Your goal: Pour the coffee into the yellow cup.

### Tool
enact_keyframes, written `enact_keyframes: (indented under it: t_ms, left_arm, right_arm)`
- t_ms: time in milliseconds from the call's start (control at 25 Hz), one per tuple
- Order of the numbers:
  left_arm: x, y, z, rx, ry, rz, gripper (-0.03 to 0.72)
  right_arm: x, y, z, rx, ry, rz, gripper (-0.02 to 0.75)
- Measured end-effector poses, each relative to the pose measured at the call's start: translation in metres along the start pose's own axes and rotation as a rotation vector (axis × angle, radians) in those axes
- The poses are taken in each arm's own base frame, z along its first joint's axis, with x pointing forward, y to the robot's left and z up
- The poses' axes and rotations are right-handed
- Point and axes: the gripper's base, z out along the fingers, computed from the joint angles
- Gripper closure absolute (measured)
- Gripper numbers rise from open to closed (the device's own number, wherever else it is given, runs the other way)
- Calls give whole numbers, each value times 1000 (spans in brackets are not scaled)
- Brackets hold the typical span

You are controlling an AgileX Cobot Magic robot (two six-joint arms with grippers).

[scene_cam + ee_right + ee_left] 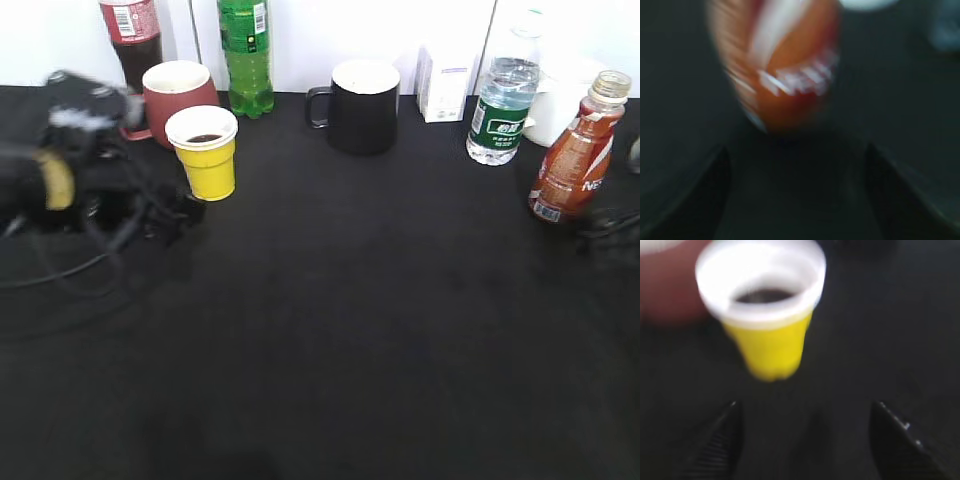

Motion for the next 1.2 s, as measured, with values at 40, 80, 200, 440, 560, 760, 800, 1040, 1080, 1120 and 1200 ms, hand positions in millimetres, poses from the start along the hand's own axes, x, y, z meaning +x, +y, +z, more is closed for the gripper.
enact_keyframes:
  t_ms: [40,80,200,440,560,760,800,1040,1080,1120,1200]
  left_arm:
    - [-11,-4,-5,-47,69,-61,135]
    - [-21,-8,-11,-85,141,-120,173]
    - [-52,-16,-42,-120,214,-205,235]
    - [-63,-24,-170,-61,9,-142,248]
    - [-11,-14,-225,-53,-73,-150,252]
    - [80,-2,-289,-7,-187,-124,253]
    - [93,-3,-293,17,-190,-107,253]
    - [135,-6,-296,77,-204,-75,253]
    - [135,-6,-296,77,-204,-73,253]
    - [135,-6,-296,77,-205,-72,253]
    - [135,-6,-296,77,-205,-72,253]
  right_arm:
    - [-13,-3,-7,32,89,0,124]
    - [-29,-6,-16,58,139,48,146]
    - [-70,-4,-48,50,182,207,166]
    - [-85,17,-146,-135,68,147,168]
    - [-58,23,-198,-160,-26,112,168]
    - [-5,28,-268,-147,-73,14,170]
    - [4,26,-277,-116,-76,15,171]
    - [58,13,-281,45,-83,60,173]
    - [60,13,-277,45,-96,63,174]
    - [60,13,-276,45,-97,66,174]
    - [59,13,-276,45,-102,68,174]
